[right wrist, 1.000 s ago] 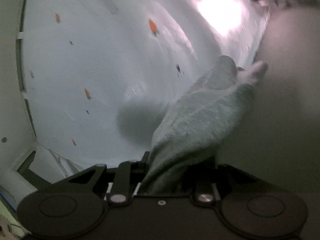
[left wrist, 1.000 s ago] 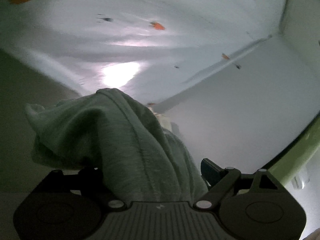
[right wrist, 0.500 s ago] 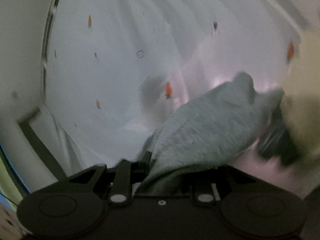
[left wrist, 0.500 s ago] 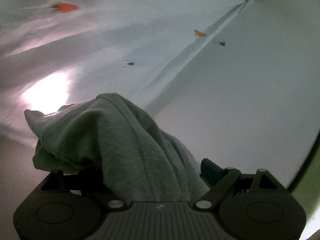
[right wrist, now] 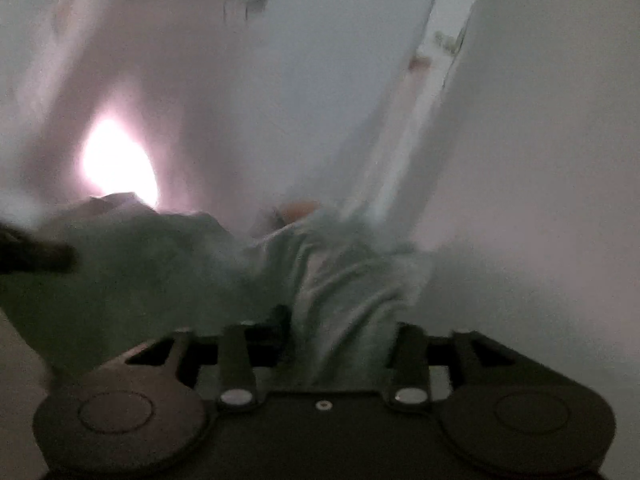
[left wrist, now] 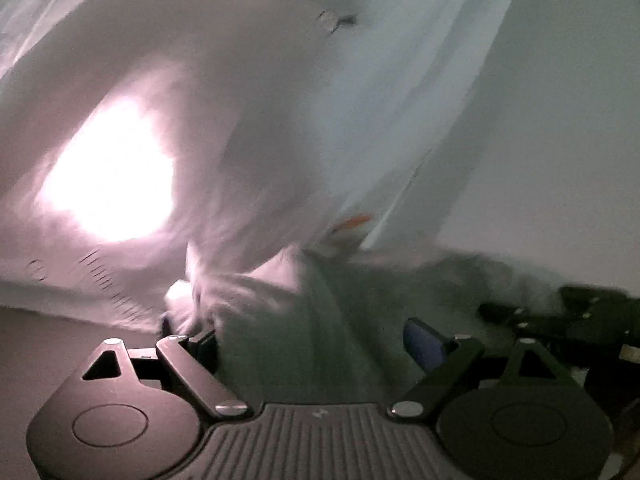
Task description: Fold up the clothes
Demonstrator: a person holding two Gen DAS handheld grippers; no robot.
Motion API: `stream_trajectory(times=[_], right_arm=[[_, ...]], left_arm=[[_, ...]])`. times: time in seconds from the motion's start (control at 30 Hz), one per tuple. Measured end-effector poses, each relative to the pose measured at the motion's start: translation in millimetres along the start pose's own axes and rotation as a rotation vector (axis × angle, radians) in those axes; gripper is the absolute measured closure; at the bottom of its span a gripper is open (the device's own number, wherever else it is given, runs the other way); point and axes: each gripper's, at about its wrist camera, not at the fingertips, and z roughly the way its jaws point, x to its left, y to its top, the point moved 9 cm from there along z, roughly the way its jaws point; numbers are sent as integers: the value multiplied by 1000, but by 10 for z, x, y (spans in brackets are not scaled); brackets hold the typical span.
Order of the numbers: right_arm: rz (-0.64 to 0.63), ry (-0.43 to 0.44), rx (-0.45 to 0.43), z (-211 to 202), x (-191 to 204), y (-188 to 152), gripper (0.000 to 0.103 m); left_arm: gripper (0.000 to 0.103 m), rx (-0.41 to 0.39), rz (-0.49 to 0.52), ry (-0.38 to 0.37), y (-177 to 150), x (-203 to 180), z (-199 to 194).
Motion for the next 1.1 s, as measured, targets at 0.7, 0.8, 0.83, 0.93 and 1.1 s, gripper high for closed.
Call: stream_trajectory(times=[0.7,0.8,0.83,0.93,1.1], right_arm=[[411,-49,-134,94,-92,-537,32],[348,-69,-135,-93,-3,-482,24],[319,-76,-137,-156,53,-486,19],[264,-59,-135,-337,243,-565,11],[272,-81,-119,-736,432,-778,2]], left_arm=[[0,10,207,168,-504,-130,450],[0,46,204,186,-474,-121,414],[0,66,195,187,-442,-115,397],[0,70,221,211,-427,-127,229],[0,107,241,196,-639,-323,-25]])
